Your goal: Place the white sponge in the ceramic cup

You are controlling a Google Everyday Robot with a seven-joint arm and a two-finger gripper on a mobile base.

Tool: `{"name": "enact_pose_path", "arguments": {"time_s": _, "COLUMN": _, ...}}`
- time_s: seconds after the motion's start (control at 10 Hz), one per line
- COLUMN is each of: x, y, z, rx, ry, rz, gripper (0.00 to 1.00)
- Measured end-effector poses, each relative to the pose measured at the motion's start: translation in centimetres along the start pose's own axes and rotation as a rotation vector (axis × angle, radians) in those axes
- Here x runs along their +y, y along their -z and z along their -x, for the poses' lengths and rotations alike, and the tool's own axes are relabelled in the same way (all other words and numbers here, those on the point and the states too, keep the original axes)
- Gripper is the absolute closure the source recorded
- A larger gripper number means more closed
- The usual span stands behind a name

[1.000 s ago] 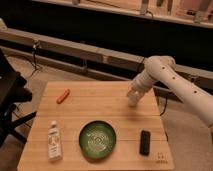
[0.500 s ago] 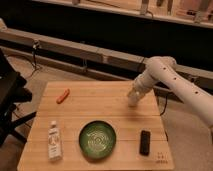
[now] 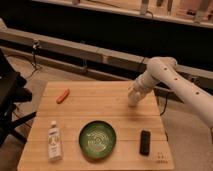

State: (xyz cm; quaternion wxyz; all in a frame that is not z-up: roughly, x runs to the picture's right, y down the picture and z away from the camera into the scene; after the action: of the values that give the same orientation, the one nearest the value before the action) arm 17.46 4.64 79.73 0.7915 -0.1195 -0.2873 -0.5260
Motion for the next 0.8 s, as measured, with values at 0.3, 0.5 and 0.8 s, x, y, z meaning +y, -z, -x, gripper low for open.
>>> {"name": "enact_pose_path", "arguments": {"time_s": 0.3, "x": -0.3, "y": 0.2, "z": 0.0, "rx": 0.008, "ry": 0.01, "rz": -0.006, "gripper": 0.53}}
{"name": "enact_pose_path", "arguments": {"time_s": 0.5, "x": -1.7, "y": 1.4, "z": 0.2, "rx": 0.036, "ry": 0.03, "rz": -0.014, "gripper": 0.33}}
{"name": "enact_pose_path", "arguments": {"time_s": 0.8, "x": -1.8, "y": 2.3, "z": 0.0, "rx": 0.074, "ry": 0.019, "rz": -0.02, "gripper": 0.2}}
